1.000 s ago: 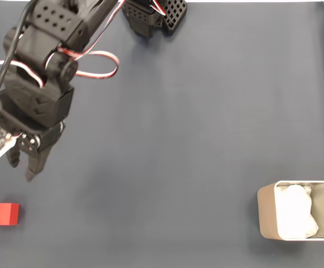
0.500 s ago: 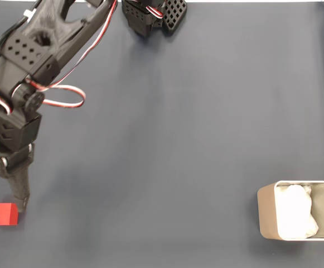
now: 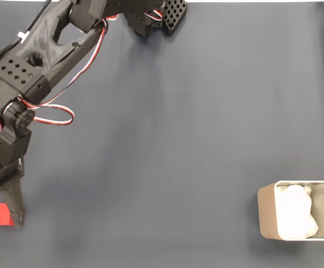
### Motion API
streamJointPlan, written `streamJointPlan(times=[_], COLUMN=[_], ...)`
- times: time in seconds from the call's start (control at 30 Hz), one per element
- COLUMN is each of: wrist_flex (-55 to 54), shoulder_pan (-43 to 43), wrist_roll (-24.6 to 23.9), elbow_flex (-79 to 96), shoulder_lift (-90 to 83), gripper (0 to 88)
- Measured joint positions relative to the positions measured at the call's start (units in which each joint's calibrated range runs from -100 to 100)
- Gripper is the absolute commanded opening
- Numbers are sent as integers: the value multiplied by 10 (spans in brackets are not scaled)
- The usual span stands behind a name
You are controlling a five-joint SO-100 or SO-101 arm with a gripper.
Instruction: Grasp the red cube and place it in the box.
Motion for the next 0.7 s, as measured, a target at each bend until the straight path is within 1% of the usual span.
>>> streamJointPlan(times=[0.27, 0.7], wrist_flex=[-4, -62], shoulder_pan=[-1, -1], wrist_roll=[11, 12], elbow_flex=[-24, -79], shoulder_lift=[48, 135], gripper=[410, 440])
